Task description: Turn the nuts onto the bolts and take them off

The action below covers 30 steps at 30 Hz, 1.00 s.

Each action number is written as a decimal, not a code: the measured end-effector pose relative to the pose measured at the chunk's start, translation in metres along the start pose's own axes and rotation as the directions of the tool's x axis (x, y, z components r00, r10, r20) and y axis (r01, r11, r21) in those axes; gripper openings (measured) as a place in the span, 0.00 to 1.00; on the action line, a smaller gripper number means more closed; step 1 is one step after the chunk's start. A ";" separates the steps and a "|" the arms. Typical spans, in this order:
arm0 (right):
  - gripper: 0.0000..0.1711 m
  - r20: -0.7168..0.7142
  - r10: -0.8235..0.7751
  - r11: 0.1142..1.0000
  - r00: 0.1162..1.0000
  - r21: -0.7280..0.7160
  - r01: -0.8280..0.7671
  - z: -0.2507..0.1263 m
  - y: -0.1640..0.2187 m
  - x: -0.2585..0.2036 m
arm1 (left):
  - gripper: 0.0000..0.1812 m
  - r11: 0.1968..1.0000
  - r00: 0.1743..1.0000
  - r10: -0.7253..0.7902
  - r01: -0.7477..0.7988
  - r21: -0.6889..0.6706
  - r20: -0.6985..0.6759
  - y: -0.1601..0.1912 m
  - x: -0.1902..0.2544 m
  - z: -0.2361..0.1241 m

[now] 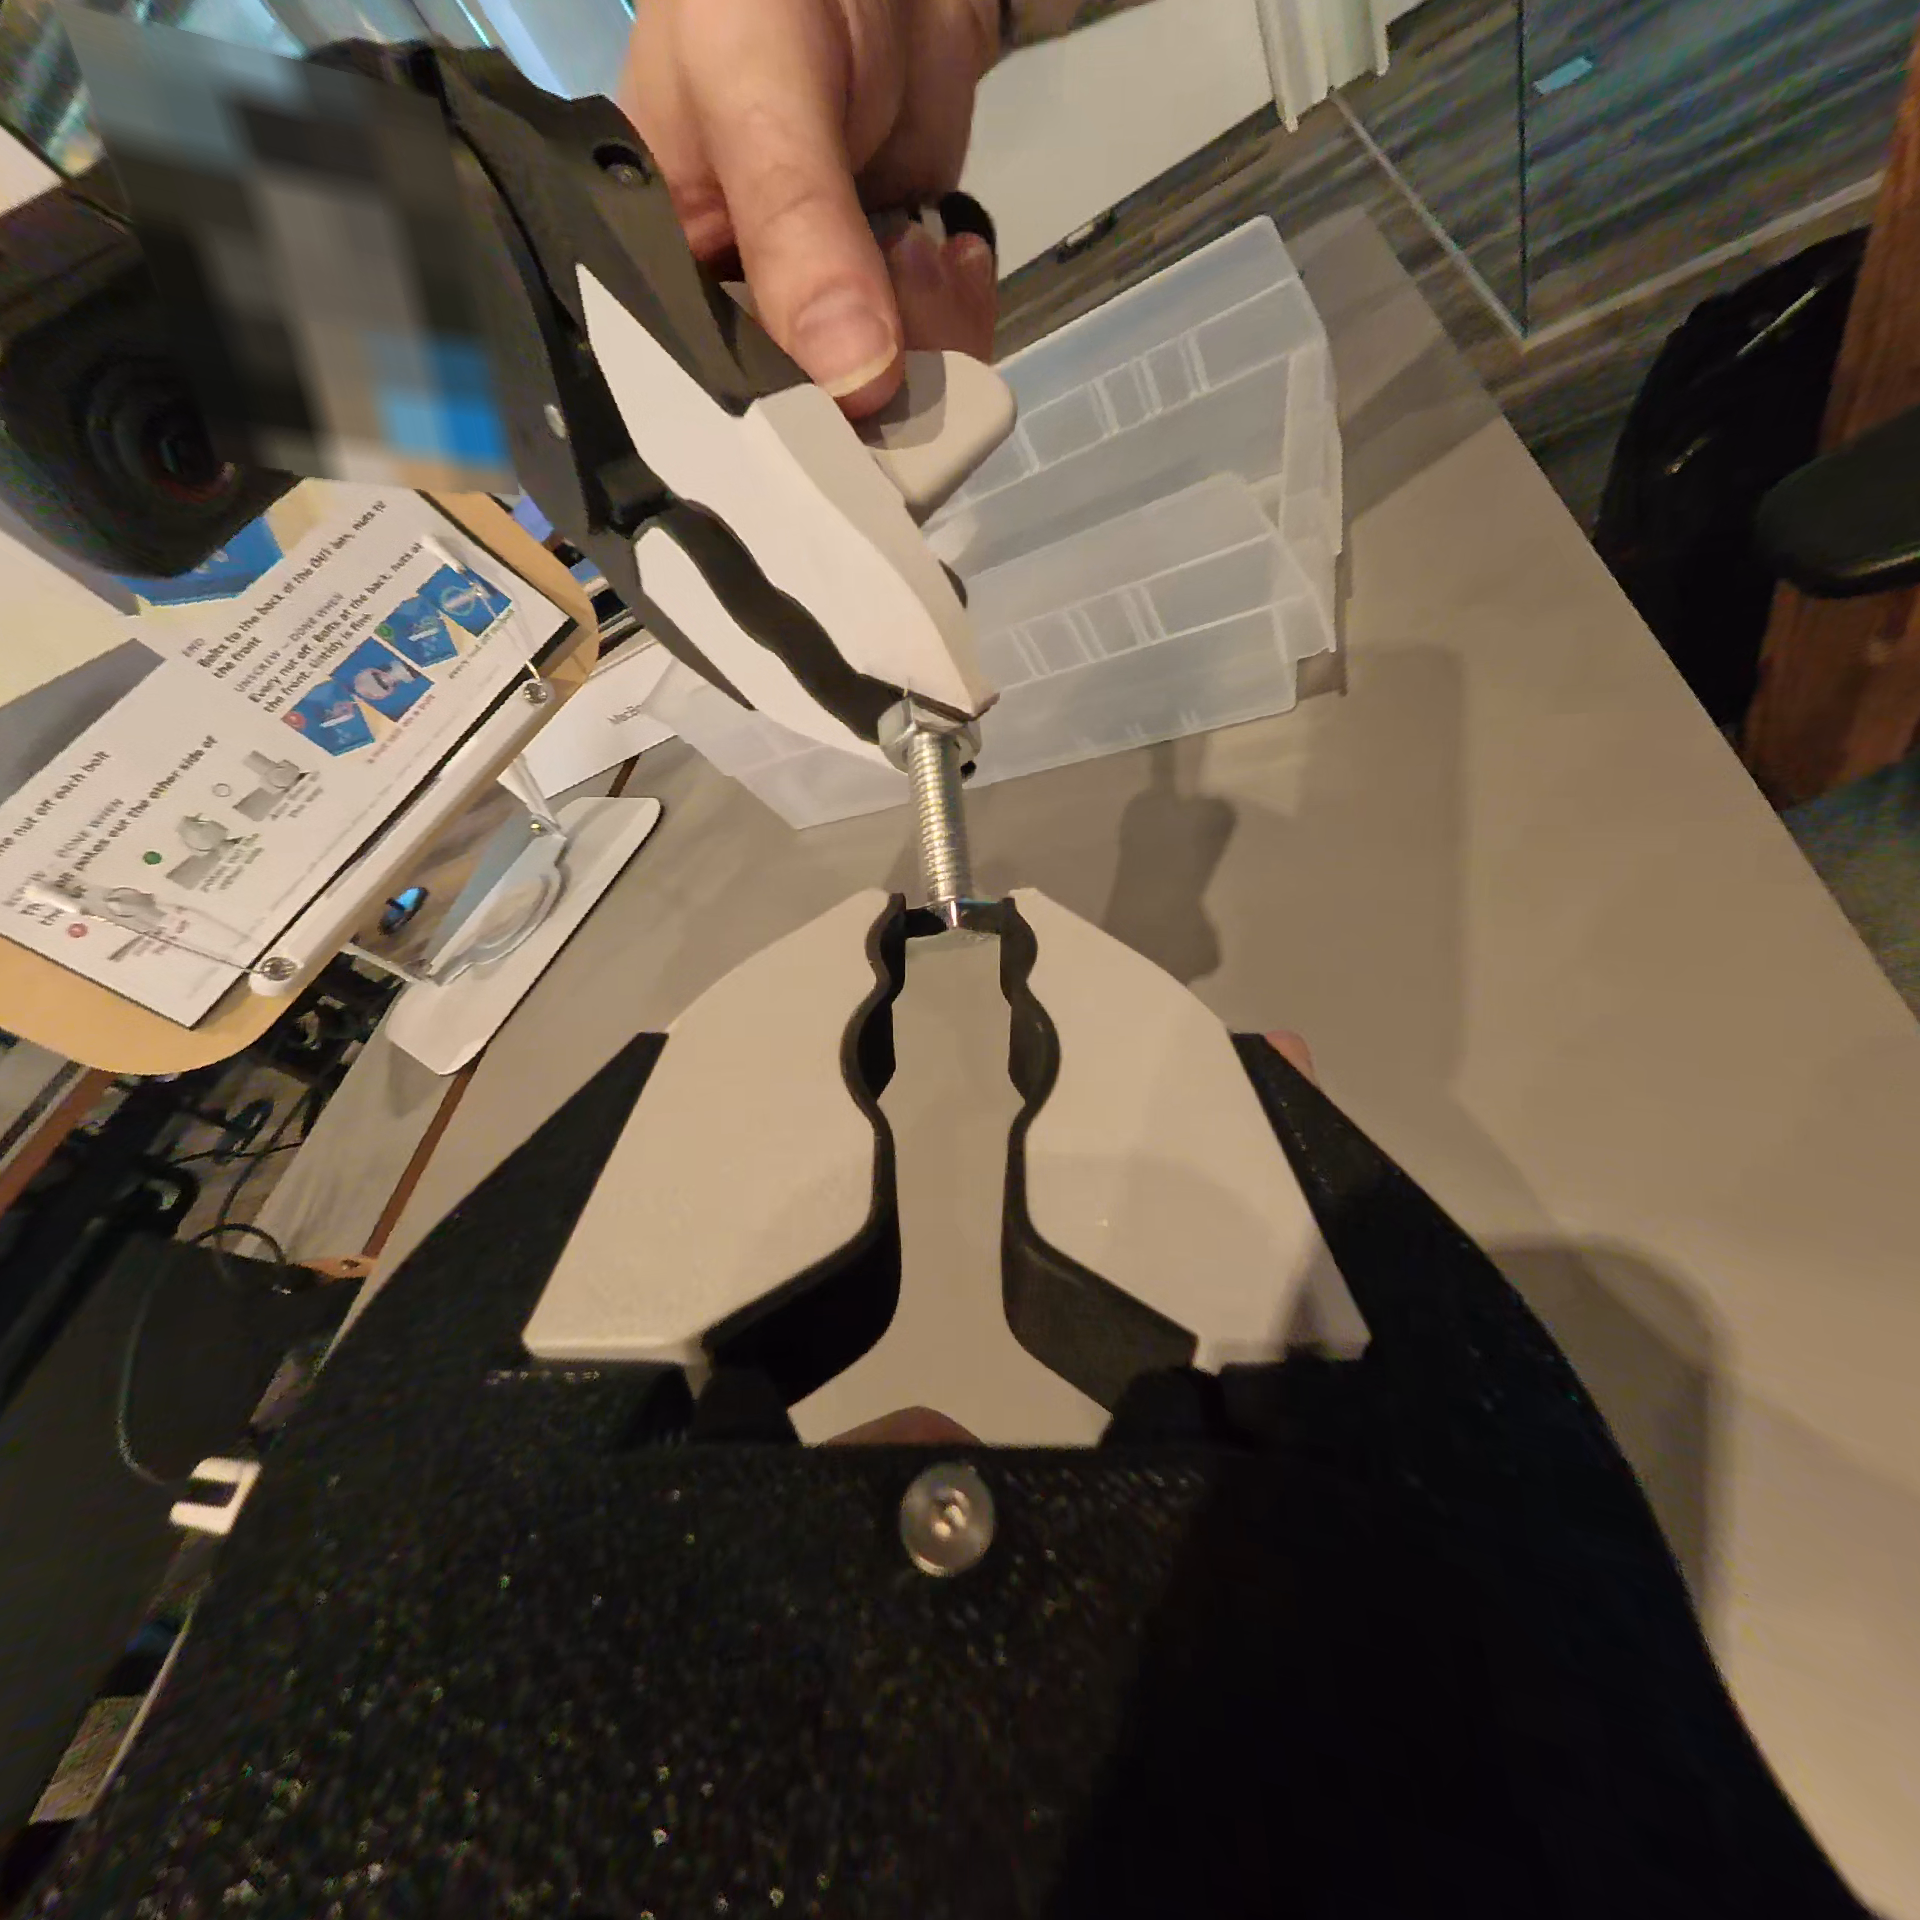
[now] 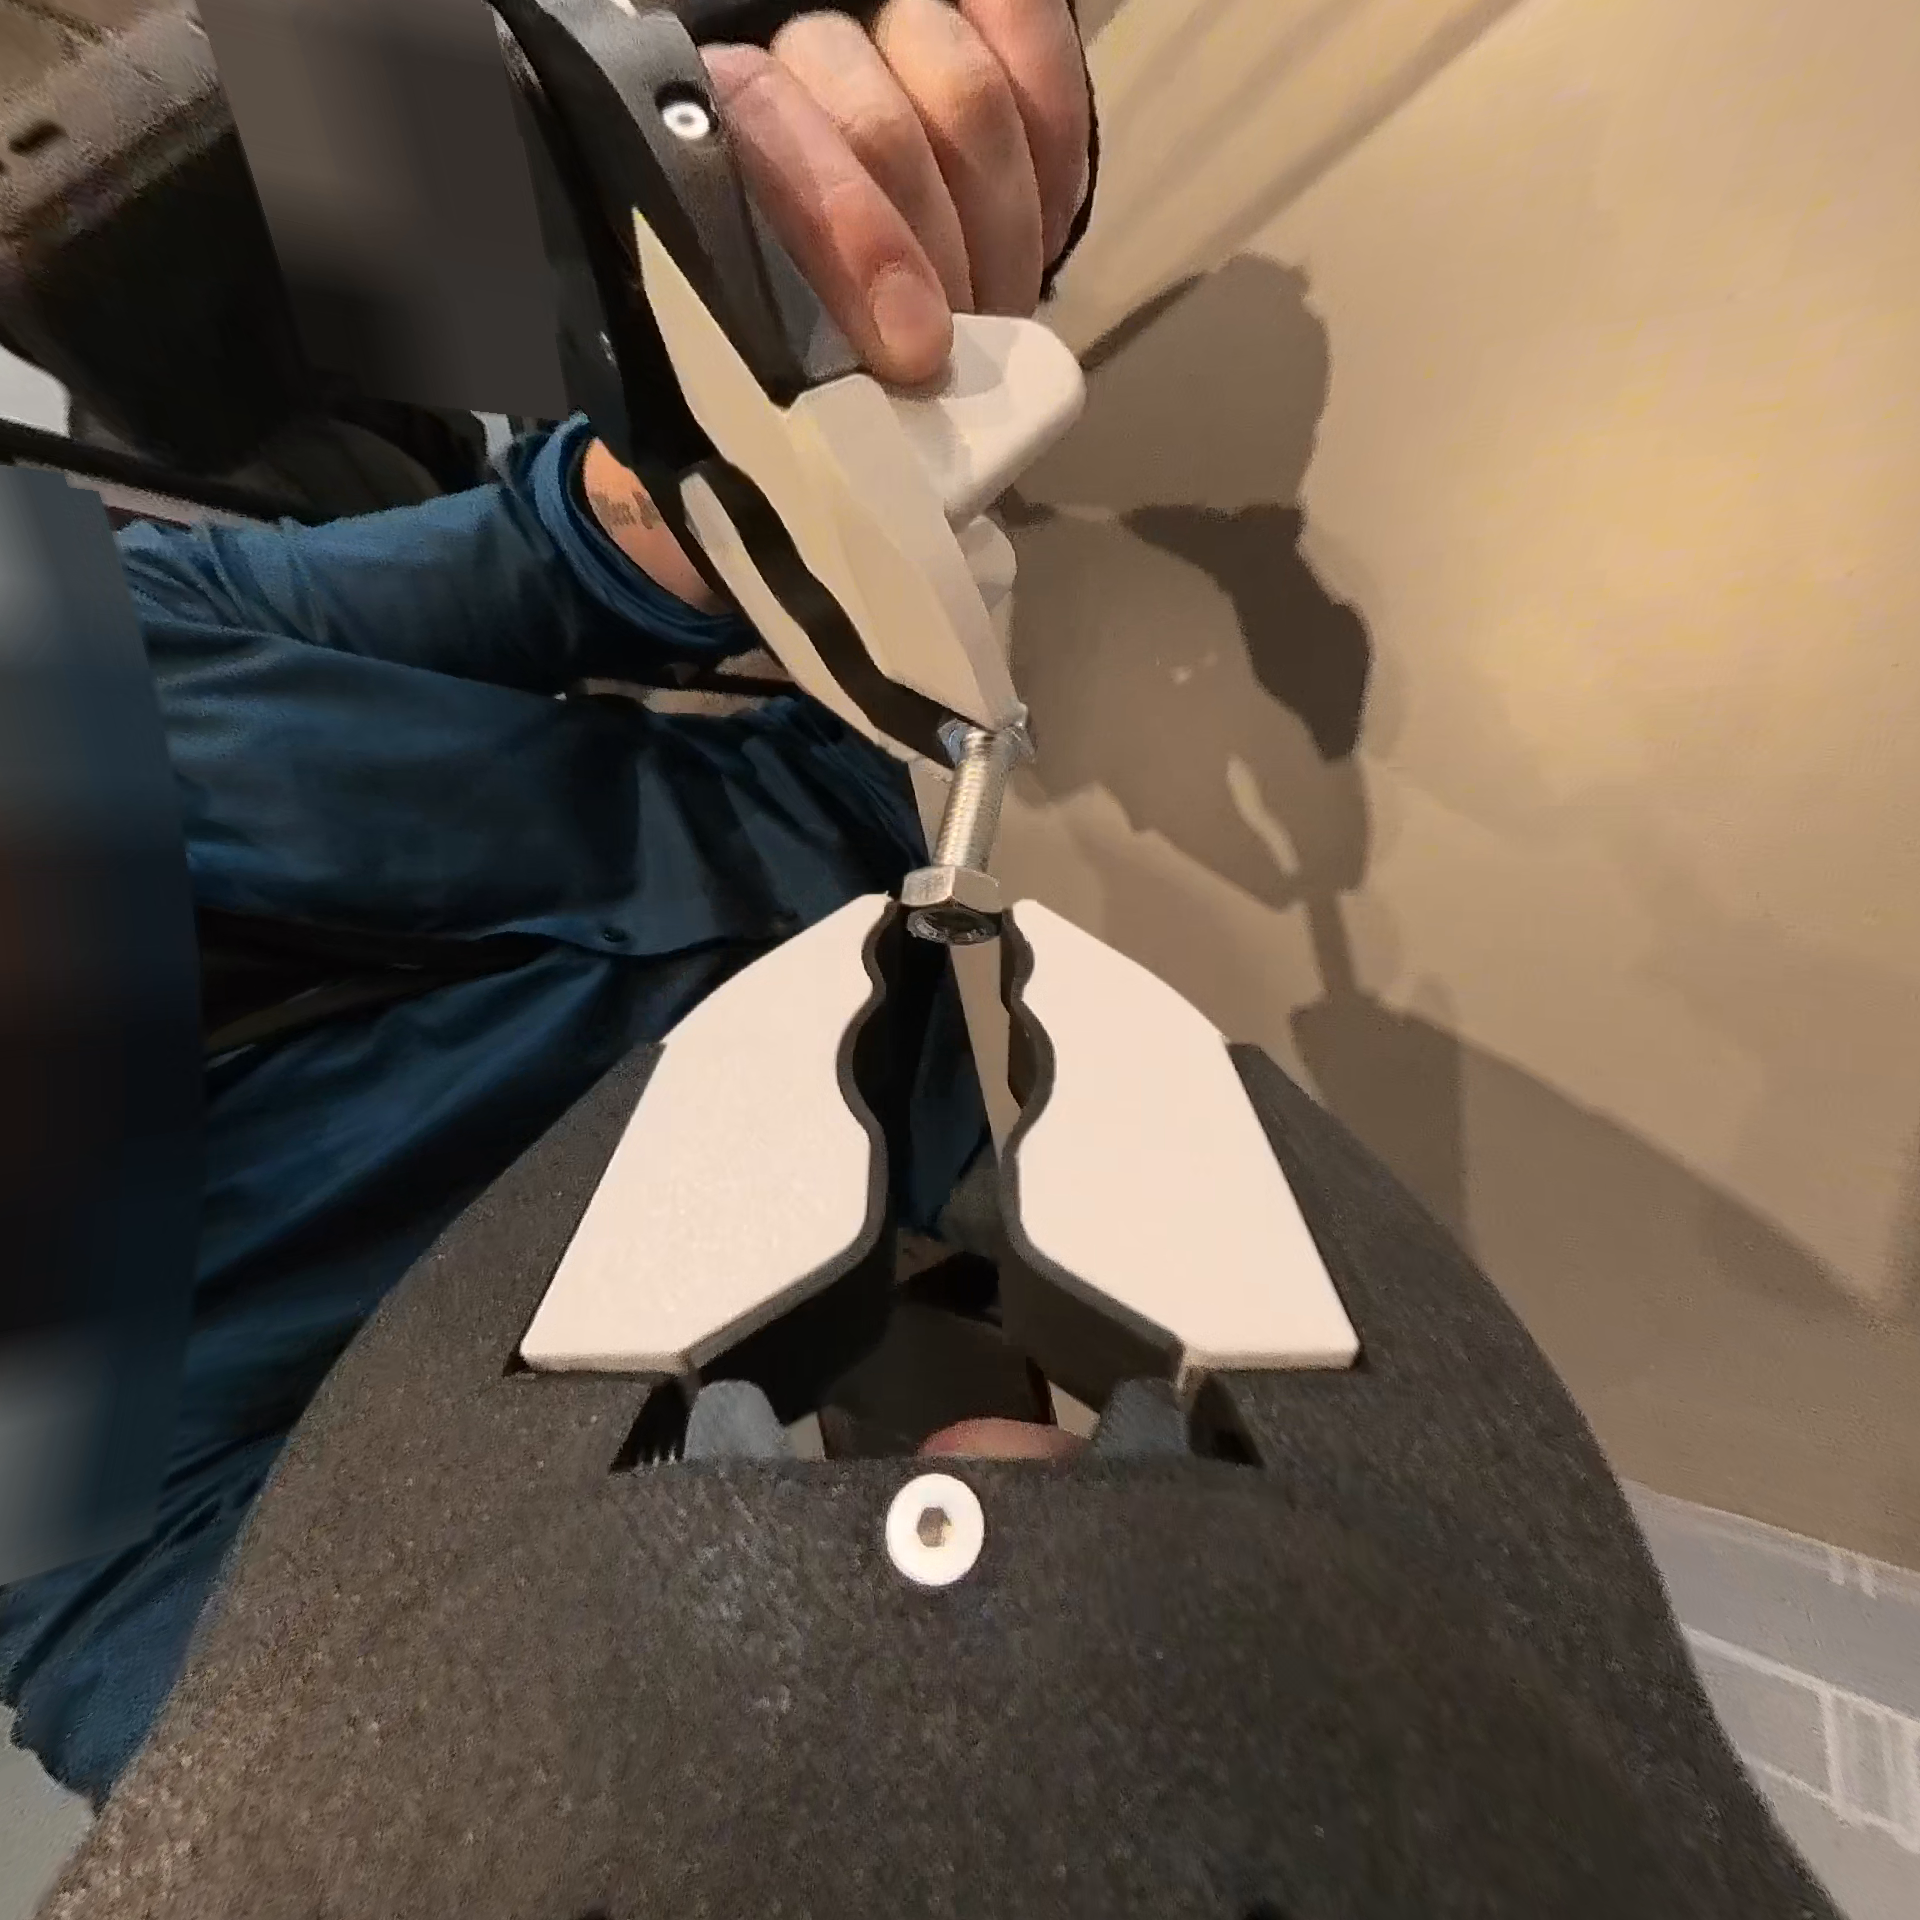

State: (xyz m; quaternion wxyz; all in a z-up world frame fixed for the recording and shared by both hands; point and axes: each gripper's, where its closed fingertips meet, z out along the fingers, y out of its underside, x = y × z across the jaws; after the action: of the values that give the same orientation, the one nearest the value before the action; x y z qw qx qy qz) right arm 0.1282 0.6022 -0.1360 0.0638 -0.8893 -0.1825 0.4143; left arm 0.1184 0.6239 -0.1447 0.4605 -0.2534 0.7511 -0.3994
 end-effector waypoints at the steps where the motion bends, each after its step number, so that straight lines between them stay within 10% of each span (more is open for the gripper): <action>1: 0.10 -0.014 -0.002 1.000 1.000 -0.026 0.002 0.000 0.002 0.001 | 0.09 1.000 1.000 0.001 -0.001 0.001 -0.011 0.000 0.002 0.001; 6: 0.10 -0.136 -0.066 0.988 0.989 -0.149 0.046 0.000 0.006 0.002 | 0.09 1.000 0.999 -0.004 0.005 0.014 -0.034 0.001 0.002 0.006; 20: 0.10 0.307 0.146 0.989 0.940 -0.038 -0.141 0.000 0.004 -0.016 | 0.09 0.773 0.748 0.625 -0.554 -0.309 0.223 -0.016 -0.004 -0.009; 30: 0.10 0.184 0.071 0.997 0.980 -0.016 -0.069 -0.011 -0.004 -0.015 | 0.09 0.962 0.938 0.269 -0.253 -0.101 0.217 -0.015 -0.011 -0.005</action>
State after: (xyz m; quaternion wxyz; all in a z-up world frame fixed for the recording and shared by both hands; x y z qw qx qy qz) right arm 0.1261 0.6004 -0.1172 0.0278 -0.8533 -0.1583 0.4961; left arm 0.1185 0.6256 -0.1254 0.5834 -0.2122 0.7338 -0.2758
